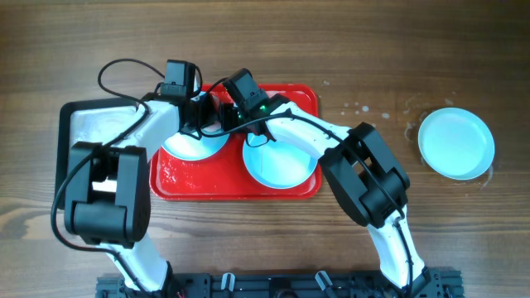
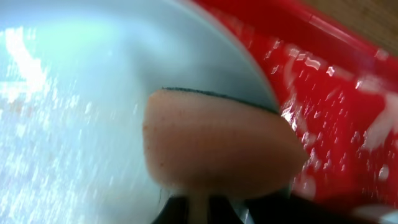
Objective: Clean dirty plates on tray and stack at the side
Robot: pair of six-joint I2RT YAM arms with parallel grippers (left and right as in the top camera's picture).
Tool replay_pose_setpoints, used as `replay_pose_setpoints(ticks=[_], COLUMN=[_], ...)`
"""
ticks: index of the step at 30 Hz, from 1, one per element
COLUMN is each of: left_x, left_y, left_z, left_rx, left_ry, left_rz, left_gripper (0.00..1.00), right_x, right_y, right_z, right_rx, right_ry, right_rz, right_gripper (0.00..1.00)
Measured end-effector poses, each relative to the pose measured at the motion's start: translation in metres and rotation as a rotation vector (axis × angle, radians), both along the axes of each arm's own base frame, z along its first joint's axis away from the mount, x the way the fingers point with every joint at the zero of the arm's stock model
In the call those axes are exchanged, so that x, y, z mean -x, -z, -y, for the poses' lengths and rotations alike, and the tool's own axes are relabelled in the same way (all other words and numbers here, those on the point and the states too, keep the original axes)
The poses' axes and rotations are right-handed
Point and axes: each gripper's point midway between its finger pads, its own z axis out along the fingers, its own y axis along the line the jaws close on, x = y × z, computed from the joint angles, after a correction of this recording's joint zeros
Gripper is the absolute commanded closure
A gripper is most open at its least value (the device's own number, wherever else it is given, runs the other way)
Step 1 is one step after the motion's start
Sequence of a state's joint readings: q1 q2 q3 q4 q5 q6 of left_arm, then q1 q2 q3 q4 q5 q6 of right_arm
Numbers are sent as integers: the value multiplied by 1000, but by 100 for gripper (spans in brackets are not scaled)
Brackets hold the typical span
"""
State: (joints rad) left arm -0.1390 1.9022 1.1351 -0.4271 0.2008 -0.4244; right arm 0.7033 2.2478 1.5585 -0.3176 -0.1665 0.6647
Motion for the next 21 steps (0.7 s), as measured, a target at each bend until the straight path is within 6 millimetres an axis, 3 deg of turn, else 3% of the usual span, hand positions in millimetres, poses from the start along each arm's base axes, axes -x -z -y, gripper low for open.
replay_pose_setpoints(ticks=[5,10,12,21], left_x=[26,41,50,80], left_y=[-16,-67,-77,-86], left_z=[-30,-62,-67,-79], left_rx=[2,7,5,-35], left_ry=[-70,-154,-170,-201], left_rz=[-78,-31,-36,-106], left_gripper=[96,96,96,96], right_x=[0,0,0,5], right_y=[-1,-1,-1,-3], right_z=[0,1,1,5], right_rx=[-11,-26,-27,12], right_ry=[-4,-8,-8,-75], right_rz=[-8,-20,-21,-5], right_gripper=[96,96,96,96])
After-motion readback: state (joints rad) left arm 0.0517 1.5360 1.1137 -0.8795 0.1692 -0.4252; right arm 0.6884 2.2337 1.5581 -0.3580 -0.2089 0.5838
